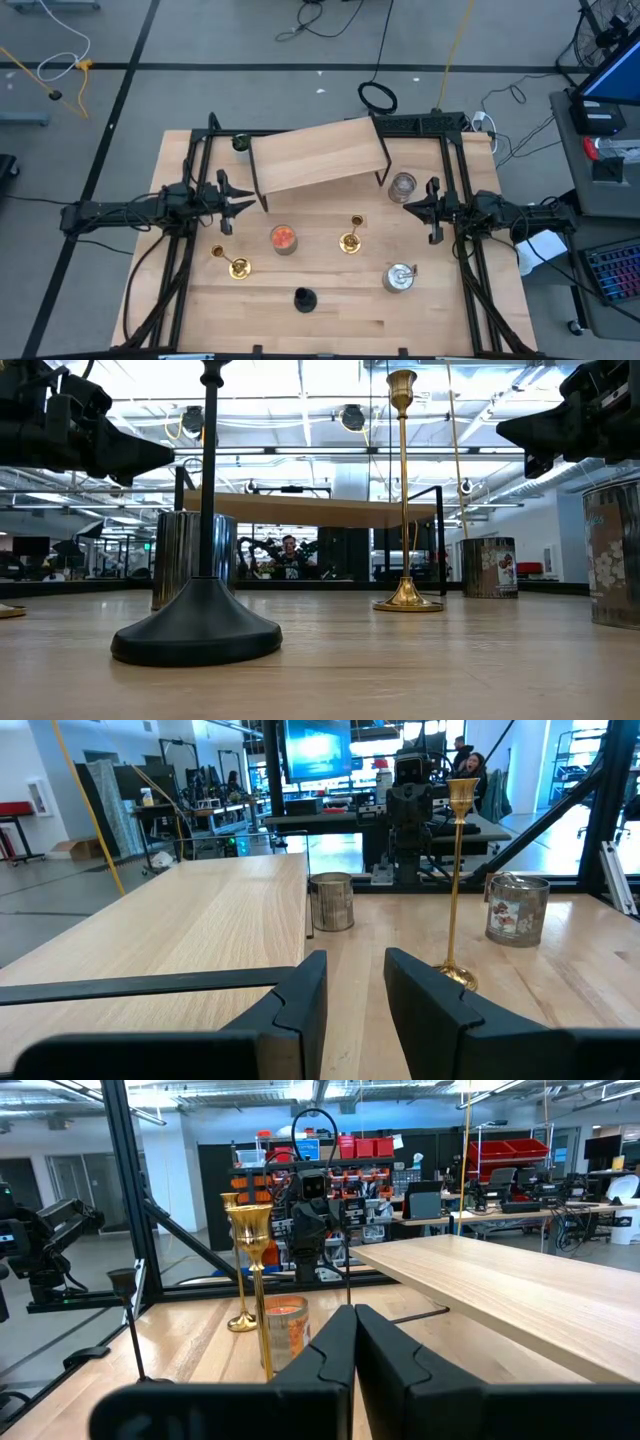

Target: Pick & Place candle stick holders

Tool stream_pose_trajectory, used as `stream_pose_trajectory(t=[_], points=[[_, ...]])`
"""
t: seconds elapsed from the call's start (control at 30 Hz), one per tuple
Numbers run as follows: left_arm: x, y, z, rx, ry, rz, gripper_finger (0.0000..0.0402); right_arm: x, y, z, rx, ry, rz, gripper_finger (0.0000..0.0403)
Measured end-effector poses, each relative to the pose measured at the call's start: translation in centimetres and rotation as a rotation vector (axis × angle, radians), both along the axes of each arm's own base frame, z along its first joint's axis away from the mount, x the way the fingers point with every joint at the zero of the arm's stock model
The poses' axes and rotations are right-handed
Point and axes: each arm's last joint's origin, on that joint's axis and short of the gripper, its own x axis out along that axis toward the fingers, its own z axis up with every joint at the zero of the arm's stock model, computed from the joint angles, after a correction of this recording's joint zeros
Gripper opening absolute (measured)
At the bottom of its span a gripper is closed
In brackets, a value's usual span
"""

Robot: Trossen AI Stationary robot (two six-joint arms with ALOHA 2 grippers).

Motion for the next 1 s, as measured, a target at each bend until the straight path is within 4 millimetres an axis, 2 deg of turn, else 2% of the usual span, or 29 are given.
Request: stream_pose_trajectory(t=[0.77, 1.0], points=[[0.0, 0.0, 0.0, 0.0, 0.0, 0.0, 0.0108, 0.0, 0.0, 0.0, 0.0, 0.0, 0.0, 0.0004], [0.0, 0.0, 0.0, 0.0, 0.0, 0.0, 0.0108, 0.01, 0.01, -0.06, 0.196, -0.005, 0.026, 0.0004]])
